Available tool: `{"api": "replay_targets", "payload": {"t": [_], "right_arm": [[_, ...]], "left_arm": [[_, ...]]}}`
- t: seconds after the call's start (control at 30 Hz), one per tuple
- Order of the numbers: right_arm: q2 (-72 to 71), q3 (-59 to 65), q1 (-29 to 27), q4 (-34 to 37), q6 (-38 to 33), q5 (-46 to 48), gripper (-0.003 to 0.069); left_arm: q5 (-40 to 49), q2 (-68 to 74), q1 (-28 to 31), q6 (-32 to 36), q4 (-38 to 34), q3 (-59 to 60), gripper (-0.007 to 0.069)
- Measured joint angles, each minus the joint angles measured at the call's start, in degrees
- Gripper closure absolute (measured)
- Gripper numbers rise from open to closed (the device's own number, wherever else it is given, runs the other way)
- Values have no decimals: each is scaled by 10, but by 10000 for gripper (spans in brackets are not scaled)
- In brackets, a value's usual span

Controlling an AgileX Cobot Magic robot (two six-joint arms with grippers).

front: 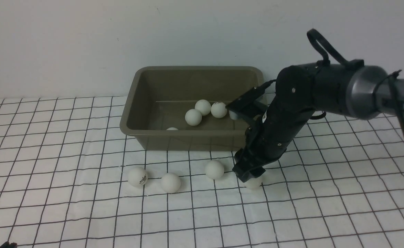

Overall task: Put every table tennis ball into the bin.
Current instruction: Use the right arm to clamp the table tennis ball closest to it

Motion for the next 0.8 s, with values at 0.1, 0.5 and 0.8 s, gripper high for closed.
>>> {"api": "replay_targets", "payload": {"t": [0.1, 0.5, 0.8], "right_arm": [[7, 0, 1, -14, 9, -8, 263], [35, 0, 1, -29, 17, -21, 263], [47, 0, 1, -29, 27, -23, 284]], "left_arm": [[0, 0, 0, 0, 0, 0, 629], [0, 0, 0, 0, 0, 0, 629], [0, 0, 0, 0, 0, 0, 629]]}}
